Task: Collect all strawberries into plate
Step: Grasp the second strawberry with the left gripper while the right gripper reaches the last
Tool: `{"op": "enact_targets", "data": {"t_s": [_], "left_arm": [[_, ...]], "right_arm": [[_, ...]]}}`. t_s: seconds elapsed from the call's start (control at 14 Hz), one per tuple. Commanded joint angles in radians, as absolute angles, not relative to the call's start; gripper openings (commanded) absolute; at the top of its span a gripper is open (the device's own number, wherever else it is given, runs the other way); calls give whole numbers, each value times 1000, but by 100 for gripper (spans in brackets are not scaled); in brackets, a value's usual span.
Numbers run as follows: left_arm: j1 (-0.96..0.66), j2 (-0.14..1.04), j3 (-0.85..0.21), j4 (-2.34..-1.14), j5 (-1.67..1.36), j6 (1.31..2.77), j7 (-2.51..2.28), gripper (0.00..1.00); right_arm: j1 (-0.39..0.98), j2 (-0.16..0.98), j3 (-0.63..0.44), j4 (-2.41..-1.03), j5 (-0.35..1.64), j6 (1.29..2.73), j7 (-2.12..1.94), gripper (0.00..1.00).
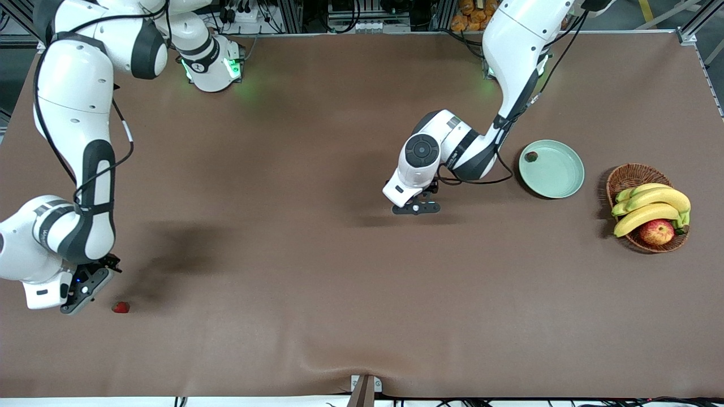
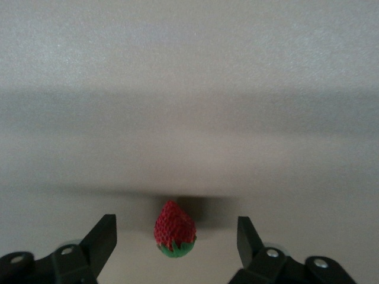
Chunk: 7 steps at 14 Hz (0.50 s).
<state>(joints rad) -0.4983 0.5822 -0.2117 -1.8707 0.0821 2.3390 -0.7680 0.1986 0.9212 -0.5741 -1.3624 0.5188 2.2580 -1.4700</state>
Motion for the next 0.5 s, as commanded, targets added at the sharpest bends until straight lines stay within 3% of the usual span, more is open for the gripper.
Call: {"op": "enact_targets", "data": {"t_s": [0.0,0.43], "left_arm": [[-509,587,-209,-1873,109,2356,-805,83],[-512,597,-207,-1890,115,2362,-810,69]], "right_arm": [[172,943,-546,-1318,511,2312,-1534,100],[115,972,-459,-1312,509,2445,-1583,100]]}}
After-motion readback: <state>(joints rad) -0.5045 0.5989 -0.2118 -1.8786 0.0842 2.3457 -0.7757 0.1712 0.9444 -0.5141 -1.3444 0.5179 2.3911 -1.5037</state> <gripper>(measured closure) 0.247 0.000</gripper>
